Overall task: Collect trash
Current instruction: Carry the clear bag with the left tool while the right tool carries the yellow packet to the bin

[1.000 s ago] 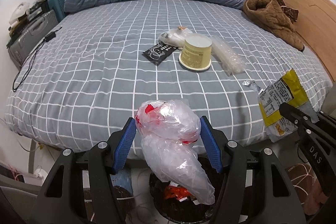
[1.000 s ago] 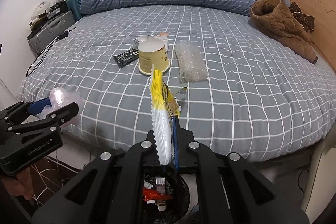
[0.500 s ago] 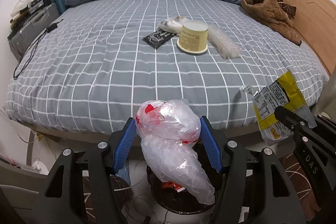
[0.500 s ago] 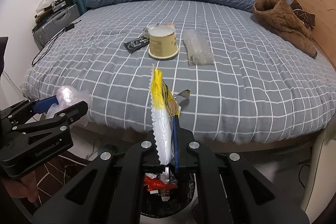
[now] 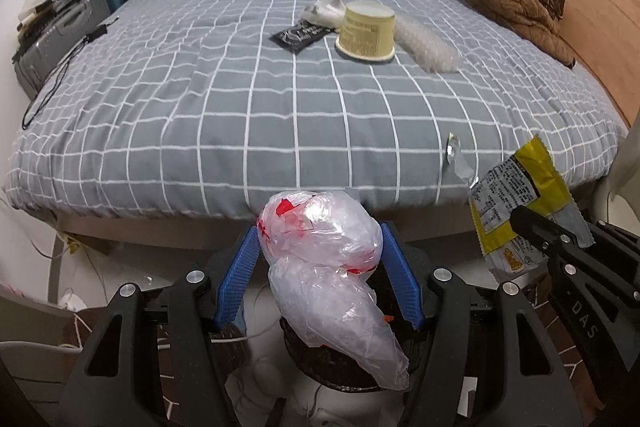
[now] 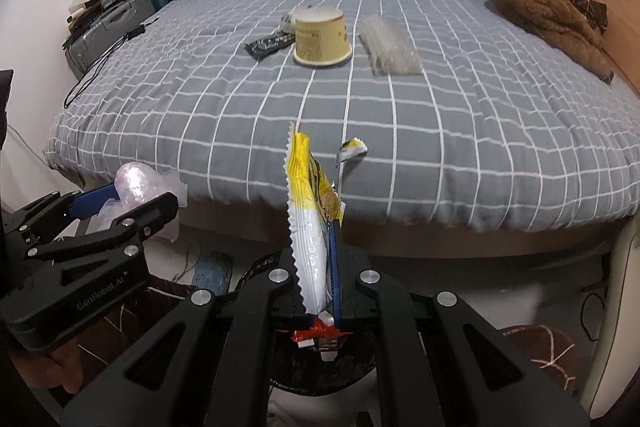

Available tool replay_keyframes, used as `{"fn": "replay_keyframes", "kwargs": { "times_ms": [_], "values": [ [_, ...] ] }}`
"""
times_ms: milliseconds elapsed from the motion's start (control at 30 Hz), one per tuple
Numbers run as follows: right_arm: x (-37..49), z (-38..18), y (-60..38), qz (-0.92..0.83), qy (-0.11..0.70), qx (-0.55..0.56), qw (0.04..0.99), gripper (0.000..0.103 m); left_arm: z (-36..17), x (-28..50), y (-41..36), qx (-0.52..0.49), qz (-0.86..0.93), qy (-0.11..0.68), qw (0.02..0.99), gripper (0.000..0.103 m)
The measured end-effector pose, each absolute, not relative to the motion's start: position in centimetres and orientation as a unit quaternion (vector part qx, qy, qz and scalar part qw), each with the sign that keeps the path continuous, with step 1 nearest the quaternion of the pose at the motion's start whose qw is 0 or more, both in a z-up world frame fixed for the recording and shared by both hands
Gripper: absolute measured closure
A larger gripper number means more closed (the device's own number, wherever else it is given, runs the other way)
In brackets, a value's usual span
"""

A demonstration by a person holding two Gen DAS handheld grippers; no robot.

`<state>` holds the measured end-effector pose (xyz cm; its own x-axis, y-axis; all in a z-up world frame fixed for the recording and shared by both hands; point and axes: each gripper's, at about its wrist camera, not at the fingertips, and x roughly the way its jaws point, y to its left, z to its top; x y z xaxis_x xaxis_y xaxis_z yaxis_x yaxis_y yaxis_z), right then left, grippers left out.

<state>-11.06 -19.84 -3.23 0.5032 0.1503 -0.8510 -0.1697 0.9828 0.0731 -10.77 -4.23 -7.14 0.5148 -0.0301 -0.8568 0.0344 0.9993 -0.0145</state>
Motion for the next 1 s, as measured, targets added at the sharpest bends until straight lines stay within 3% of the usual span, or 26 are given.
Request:
{"fn": "replay_keyframes", "kwargs": {
  "times_ms": [1000],
  "values": [
    [-14.0,-12.4,-18.2,0.103,0.562,-0.015,0.820,0.098,-16.3,-12.8,-3.1,-0.011,-0.011,0.551,0.834,0.042]
  ]
}}
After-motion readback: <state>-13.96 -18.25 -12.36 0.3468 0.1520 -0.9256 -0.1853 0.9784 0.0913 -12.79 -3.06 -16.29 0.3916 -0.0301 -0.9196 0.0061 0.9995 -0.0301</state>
